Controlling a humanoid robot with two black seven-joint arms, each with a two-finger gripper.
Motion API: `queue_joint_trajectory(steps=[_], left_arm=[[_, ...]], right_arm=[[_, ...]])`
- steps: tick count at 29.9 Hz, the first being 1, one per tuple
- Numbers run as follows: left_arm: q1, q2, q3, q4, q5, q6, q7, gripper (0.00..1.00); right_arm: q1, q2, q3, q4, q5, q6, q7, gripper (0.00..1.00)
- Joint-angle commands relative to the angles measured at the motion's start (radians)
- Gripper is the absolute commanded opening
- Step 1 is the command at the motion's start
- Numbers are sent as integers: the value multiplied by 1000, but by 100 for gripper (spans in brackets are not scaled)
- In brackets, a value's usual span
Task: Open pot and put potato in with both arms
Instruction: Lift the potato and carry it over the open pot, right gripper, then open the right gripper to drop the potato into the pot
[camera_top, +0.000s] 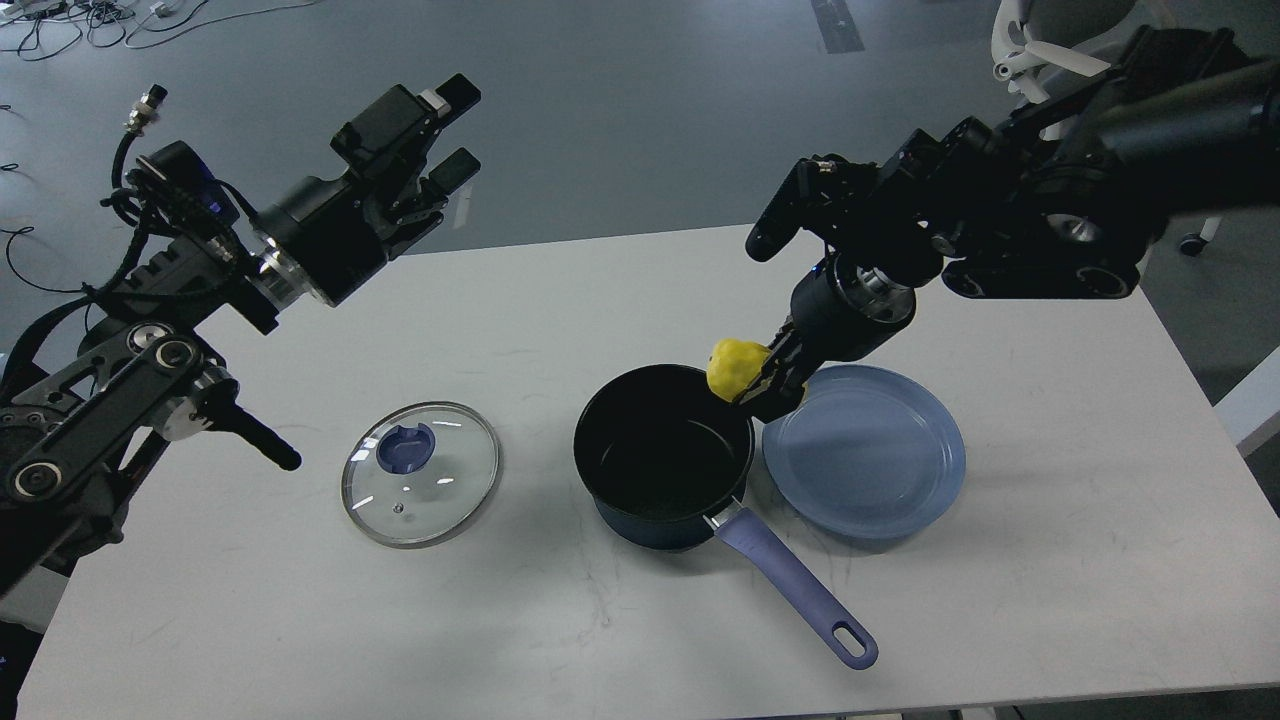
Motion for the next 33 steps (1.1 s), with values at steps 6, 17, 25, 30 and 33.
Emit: queue_joint_trajectory(steps=[6, 17, 25, 30, 33], left_arm=[[0, -4, -1, 0, 0, 0, 0, 97], [0, -3, -3, 0, 0, 0, 0, 97], [0, -1, -9, 0, 0, 0, 0, 97], [2, 2, -9, 0, 0, 0, 0, 97], [2, 2, -9, 0, 0, 0, 0, 97]], right_arm=[[-3, 83, -26, -7, 140, -81, 0, 13], [-63, 83, -33, -41, 199, -86, 0, 16], [-104, 83, -33, -55, 199, -87, 0, 36], [-112, 83, -33, -67, 208, -109, 0, 63], [-112, 83, -33, -69, 217, -115, 0, 70]])
